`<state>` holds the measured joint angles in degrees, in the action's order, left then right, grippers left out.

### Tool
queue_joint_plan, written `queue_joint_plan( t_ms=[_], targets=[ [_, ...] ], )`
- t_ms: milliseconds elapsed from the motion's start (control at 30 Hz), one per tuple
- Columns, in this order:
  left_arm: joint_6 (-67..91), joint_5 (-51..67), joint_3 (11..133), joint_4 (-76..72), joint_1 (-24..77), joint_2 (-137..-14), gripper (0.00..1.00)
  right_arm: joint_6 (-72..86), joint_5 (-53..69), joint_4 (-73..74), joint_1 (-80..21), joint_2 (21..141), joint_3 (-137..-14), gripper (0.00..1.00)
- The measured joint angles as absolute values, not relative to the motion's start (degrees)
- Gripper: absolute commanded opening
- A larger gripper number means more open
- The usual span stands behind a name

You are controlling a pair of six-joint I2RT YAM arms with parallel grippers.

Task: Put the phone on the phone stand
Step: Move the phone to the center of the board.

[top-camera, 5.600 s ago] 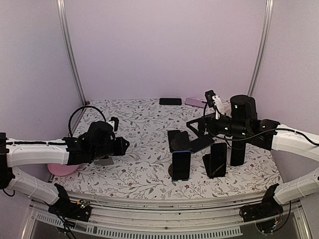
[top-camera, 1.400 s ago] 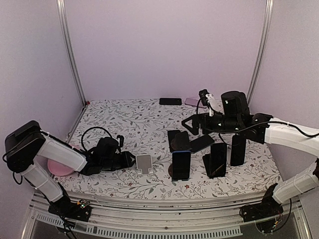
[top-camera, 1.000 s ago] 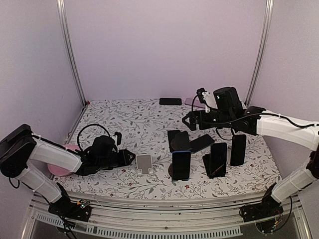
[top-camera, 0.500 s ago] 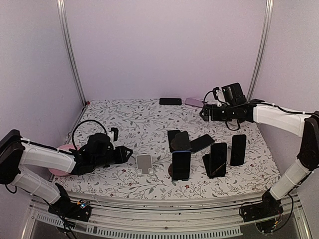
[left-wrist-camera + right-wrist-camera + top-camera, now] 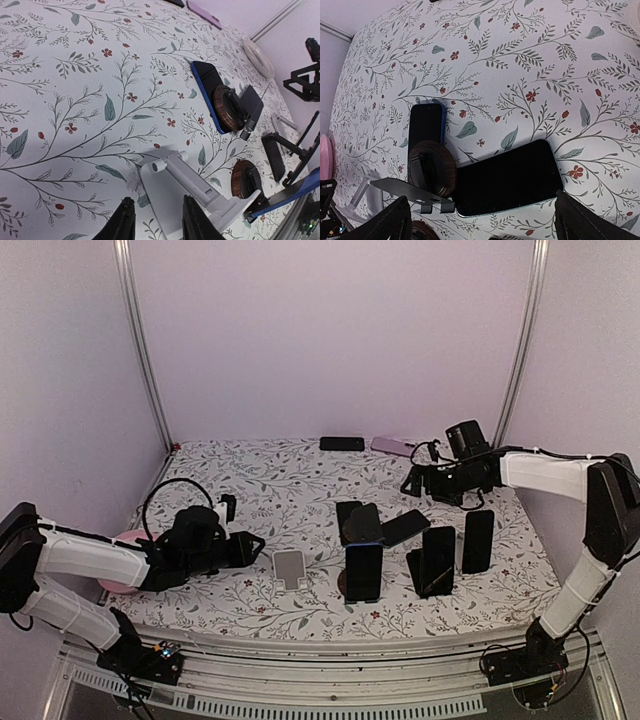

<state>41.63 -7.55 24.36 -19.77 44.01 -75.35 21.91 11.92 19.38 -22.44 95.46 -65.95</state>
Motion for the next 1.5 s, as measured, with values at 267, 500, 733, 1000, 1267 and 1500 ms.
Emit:
queue_joint_plan(
  t_ms=[267, 500, 733, 1000, 1267, 1500],
  targets=[
    [41.54, -7.57, 24.10, -19.84, 43.35, -74.30, 0.33, 22.79, 13.67, 22.63, -20.49, 96.90, -66.94, 0.09],
    [41.54, -7.49, 23.42, -19.86, 43.00, -73.67, 0.33, 20.23, 12.88, 26.52, -20.51, 101.56, -70.61, 0.02],
    [41.52, -7.07, 23.42, -19.92, 42.85, -73.67, 0.33, 15.42, 14.83, 31.38, -20.53, 107.00, -74.83, 0.02],
    [41.25, -6.66, 23.42, -20.36, 42.48, -73.67, 0.33, 10.85, 12.45, 40.99, -23.75, 113.19, -89.30, 0.03],
    [40.71, -6.28, 23.40, -20.67, 41.89, -73.49, 0.33, 9.13, 7.01, 50.81, -30.72, 116.62, -95.50, 0.03],
    [40.45, -5.41, 23.40, -21.21, 41.10, -73.49, 0.33, 9.78, 4.51, 56.12, -33.80, 116.68, -95.74, 0.04]
  ],
)
